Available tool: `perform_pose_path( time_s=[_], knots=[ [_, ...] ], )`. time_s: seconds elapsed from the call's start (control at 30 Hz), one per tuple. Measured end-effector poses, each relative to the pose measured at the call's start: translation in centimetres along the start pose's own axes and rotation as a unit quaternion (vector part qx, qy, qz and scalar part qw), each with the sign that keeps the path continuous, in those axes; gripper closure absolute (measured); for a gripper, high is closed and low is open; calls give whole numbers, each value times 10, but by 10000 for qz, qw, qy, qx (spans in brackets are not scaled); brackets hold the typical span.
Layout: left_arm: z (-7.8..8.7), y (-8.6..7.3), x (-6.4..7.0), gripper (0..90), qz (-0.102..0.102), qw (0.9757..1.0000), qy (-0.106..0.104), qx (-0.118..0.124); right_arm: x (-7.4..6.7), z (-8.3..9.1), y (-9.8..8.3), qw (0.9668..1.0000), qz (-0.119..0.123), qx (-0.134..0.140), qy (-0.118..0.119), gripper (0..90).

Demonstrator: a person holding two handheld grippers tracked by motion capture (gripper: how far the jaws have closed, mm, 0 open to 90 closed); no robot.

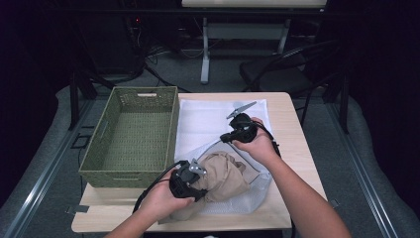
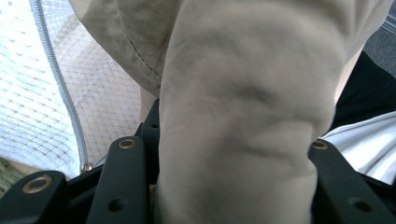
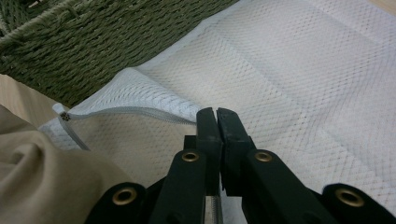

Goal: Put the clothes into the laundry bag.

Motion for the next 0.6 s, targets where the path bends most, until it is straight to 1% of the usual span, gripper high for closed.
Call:
perform_pose_path(
  time_s=[0.1,0.27,0.5,0.57,0.6],
  knots=[
    [-2,0,0,546,31,10000,-27,-11,-1,1,0,10000,-3,5,2,886],
    [-10,1,-2,546,137,9999,9,-34,-4,4,2,10000,48,44,37,886],
    [-16,0,-4,546,143,9998,46,-97,-8,8,3,9999,94,105,77,886],
    [-17,-1,-5,546,159,9998,70,-109,-10,10,3,9999,122,82,81,886],
    [-19,-2,-6,546,208,9997,75,-126,-13,10,4,9998,146,120,105,886]
  ],
)
Point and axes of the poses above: each handheld gripper's, and its own axes: z roughly backward along the jaws, y roughly out of its top, x roughly to its right, the point moved 7 cm from there along -z, roughly forward along the jaws, and after that the axes turned 14 degrees about x, right-handed, at the moved point
